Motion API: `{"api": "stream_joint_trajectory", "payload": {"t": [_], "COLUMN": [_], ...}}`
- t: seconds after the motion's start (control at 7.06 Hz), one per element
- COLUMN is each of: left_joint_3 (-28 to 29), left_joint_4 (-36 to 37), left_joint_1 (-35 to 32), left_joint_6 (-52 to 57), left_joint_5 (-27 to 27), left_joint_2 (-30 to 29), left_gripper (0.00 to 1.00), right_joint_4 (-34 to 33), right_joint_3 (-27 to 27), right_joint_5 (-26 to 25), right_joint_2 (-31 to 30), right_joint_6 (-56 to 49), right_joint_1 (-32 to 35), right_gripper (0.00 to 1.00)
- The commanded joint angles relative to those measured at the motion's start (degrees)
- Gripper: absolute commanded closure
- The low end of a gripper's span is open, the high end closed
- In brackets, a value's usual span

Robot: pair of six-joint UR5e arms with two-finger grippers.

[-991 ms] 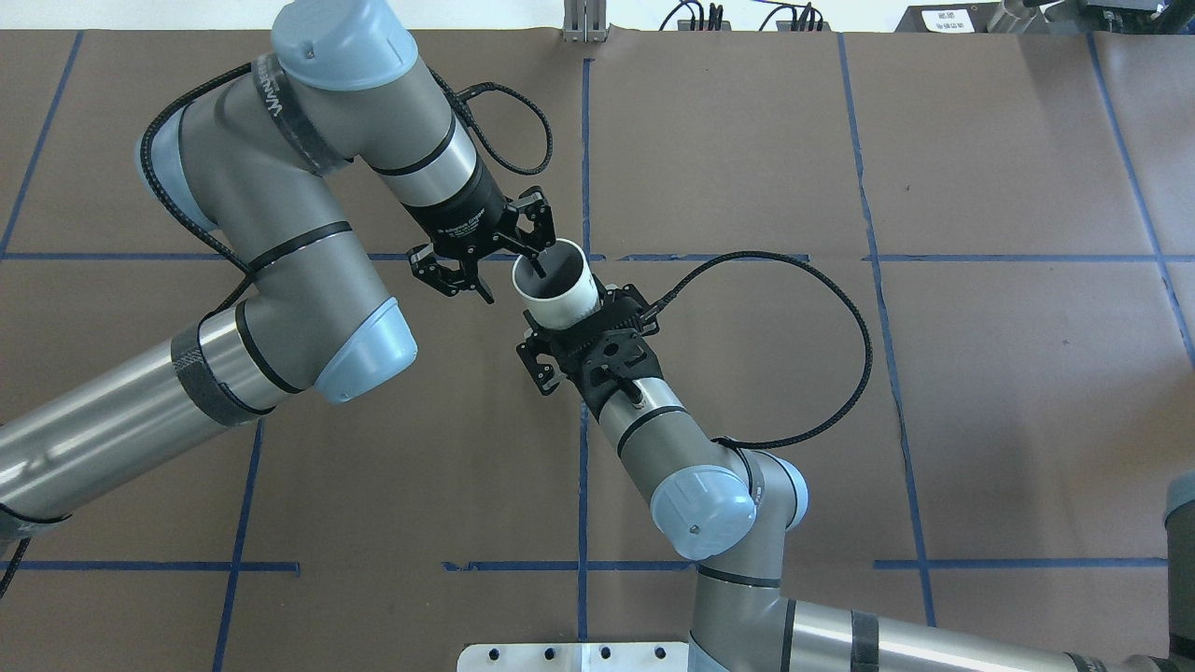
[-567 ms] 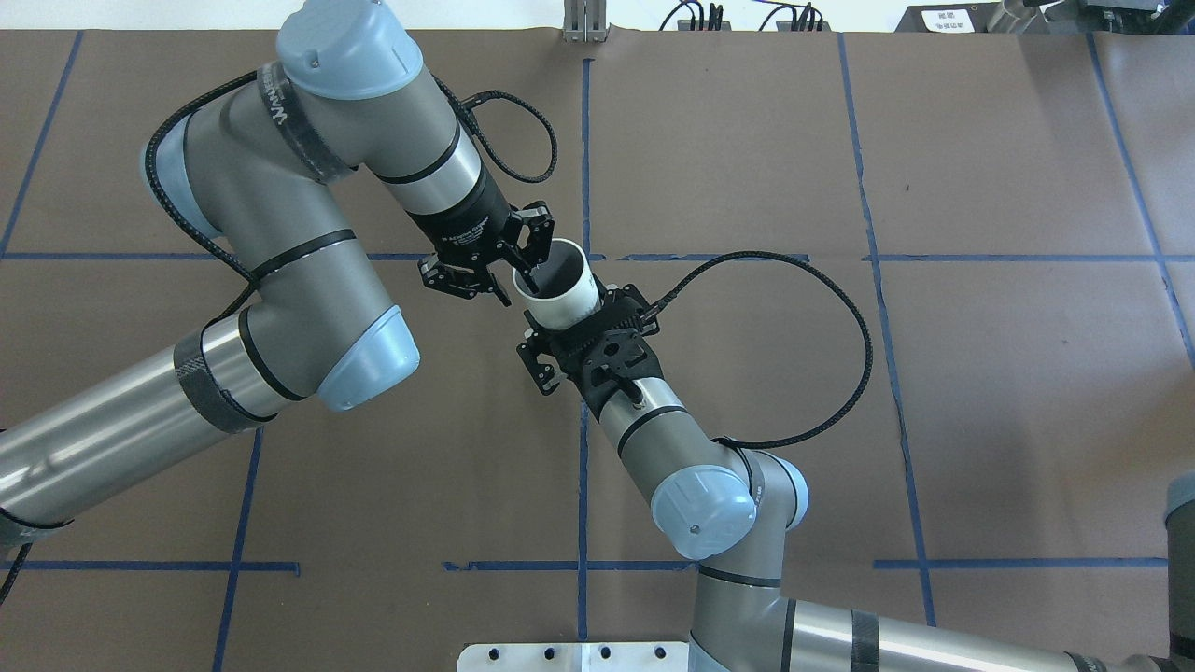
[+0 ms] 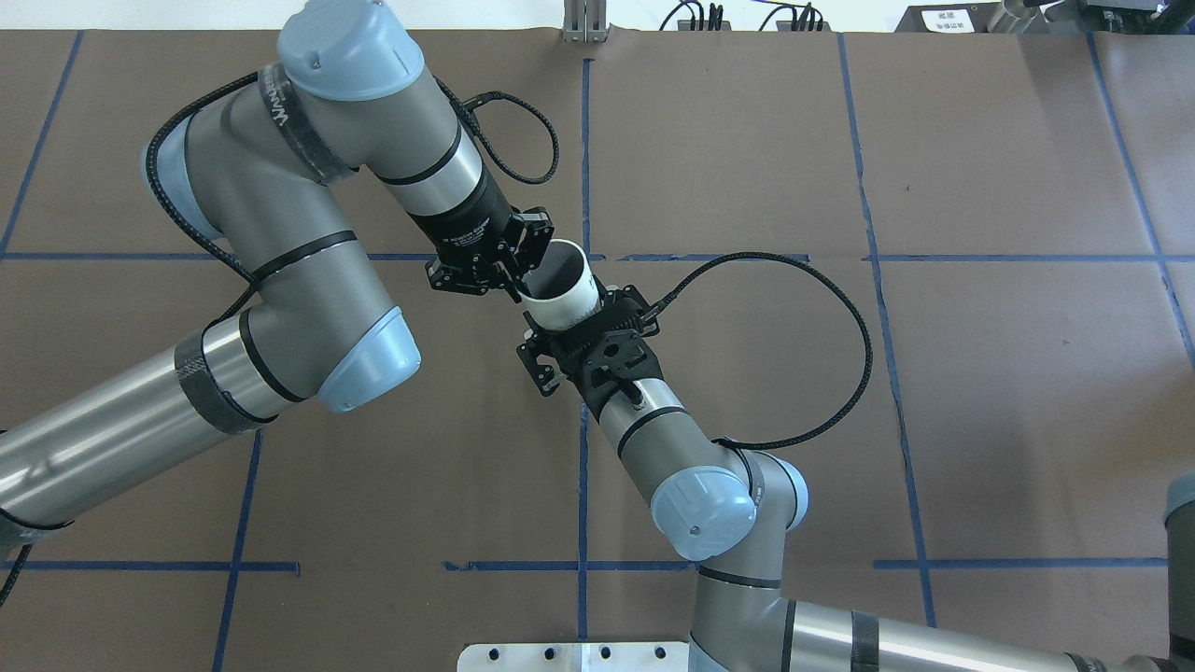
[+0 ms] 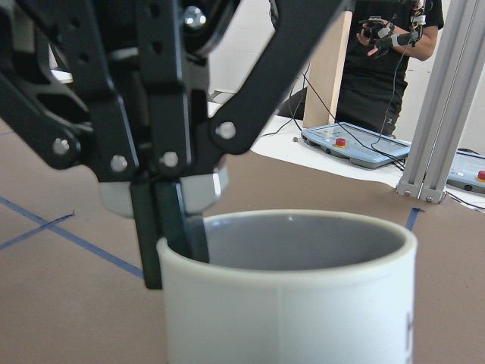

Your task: Left arm hands cup to right arm to dump lemon

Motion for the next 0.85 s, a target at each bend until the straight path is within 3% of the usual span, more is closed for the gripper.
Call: {"api": "stream_joint_trajectory", "payload": {"t": [0.0,0.71], "left_joint_3": [0.1,2.1], "left_joint_4": [0.0,0.1], "left_joint_1": [0.0,-0.1], "left_joint_6": [0.1,0.0], "left_joint_5": [0.0,0.4], "left_joint_2": [0.0,0.0], "left_gripper": [1.0,1.0], "right_joint_4": [0.0,0.1], "right_joint_3": [0.0,0.0], "right_joint_5": [0.0,0.0], "right_joint_2": [-0.3,-0.6], "right_joint_6": [0.0,0.1], "right_joint_1": [-0.1,-0.1], "right_gripper": [0.01,0.0]}}
